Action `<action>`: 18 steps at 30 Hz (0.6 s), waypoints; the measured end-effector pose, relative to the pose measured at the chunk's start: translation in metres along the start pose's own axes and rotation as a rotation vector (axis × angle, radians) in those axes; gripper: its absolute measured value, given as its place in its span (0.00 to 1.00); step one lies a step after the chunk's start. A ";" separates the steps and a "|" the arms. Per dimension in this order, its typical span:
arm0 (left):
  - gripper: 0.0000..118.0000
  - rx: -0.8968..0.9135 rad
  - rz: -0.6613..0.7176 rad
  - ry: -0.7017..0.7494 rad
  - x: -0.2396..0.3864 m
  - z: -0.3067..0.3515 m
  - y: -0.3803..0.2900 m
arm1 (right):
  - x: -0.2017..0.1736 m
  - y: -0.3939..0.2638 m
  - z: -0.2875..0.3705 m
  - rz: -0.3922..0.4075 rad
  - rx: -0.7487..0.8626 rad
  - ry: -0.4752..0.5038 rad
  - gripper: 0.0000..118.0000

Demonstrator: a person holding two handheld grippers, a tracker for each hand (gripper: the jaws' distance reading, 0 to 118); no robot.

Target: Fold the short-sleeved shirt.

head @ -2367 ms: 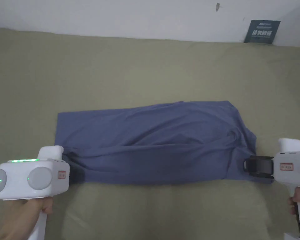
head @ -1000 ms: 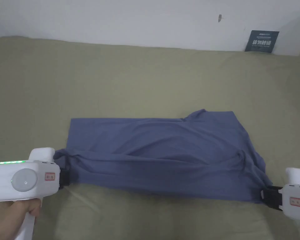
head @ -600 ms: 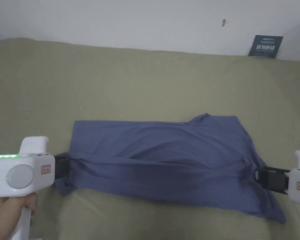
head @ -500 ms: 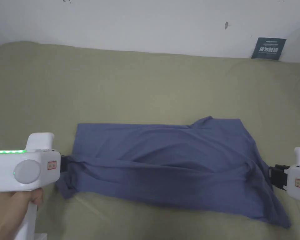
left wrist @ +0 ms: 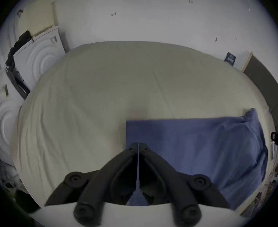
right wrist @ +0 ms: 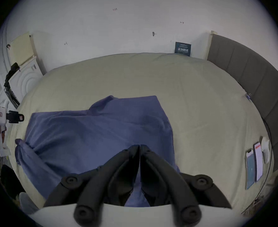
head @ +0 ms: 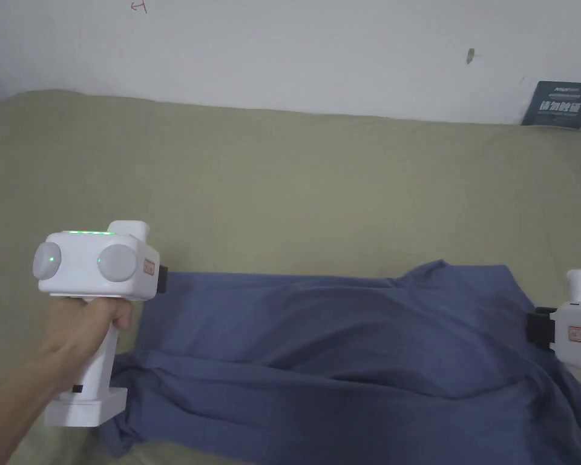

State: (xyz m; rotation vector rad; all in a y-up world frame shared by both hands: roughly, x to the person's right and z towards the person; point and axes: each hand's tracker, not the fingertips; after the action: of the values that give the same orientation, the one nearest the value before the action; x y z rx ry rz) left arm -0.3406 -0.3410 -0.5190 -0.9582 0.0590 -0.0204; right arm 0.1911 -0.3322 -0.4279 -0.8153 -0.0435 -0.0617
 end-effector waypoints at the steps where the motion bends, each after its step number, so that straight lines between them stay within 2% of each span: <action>1: 0.24 -0.021 -0.023 0.011 0.000 -0.012 0.007 | 0.004 0.003 -0.010 -0.007 -0.010 0.005 0.06; 3: 0.63 -0.039 -0.006 0.008 0.000 -0.033 0.015 | 0.008 0.005 -0.026 -0.014 -0.025 0.013 0.06; 4: 0.63 -0.050 0.001 0.020 0.001 -0.040 0.017 | 0.009 0.006 -0.034 -0.012 -0.033 0.019 0.06; 5: 0.70 -0.067 -0.001 0.034 0.002 -0.048 0.018 | 0.009 0.006 -0.041 -0.002 -0.043 0.007 0.06; 7: 0.95 -0.088 -0.019 0.043 0.005 -0.060 0.017 | 0.010 0.009 -0.052 0.008 -0.063 -0.004 0.06; 11: 0.96 -0.117 -0.083 0.082 0.019 -0.067 0.010 | 0.012 0.016 -0.066 0.001 -0.069 -0.021 0.06; 13: 0.89 -0.090 -0.073 0.066 0.019 -0.063 0.010 | 0.014 0.021 -0.072 -0.001 -0.074 -0.030 0.06; 14: 0.75 -0.083 -0.062 0.038 0.020 -0.059 0.010 | 0.015 0.023 -0.075 0.003 -0.081 -0.032 0.07; 15: 0.54 -0.073 -0.034 -0.004 0.021 -0.055 0.010 | 0.016 0.026 -0.077 0.006 -0.083 -0.033 0.07; 16: 0.28 -0.056 -0.024 -0.036 0.020 -0.051 0.012 | 0.017 0.029 -0.081 0.014 -0.087 -0.039 0.07; 17: 0.03 -0.056 -0.046 -0.003 0.025 -0.050 0.012 | 0.020 0.032 -0.086 0.022 -0.091 -0.053 0.07; 18: 0.03 -0.052 -0.048 -0.025 0.027 -0.050 0.011 | 0.022 0.036 -0.090 0.024 -0.094 -0.061 0.07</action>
State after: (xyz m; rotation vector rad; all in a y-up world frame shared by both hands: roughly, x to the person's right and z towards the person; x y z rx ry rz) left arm -0.3172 -0.3768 -0.5579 -1.0118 0.0137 -0.0513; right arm 0.2169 -0.3739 -0.5138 -0.9110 -0.0891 -0.0166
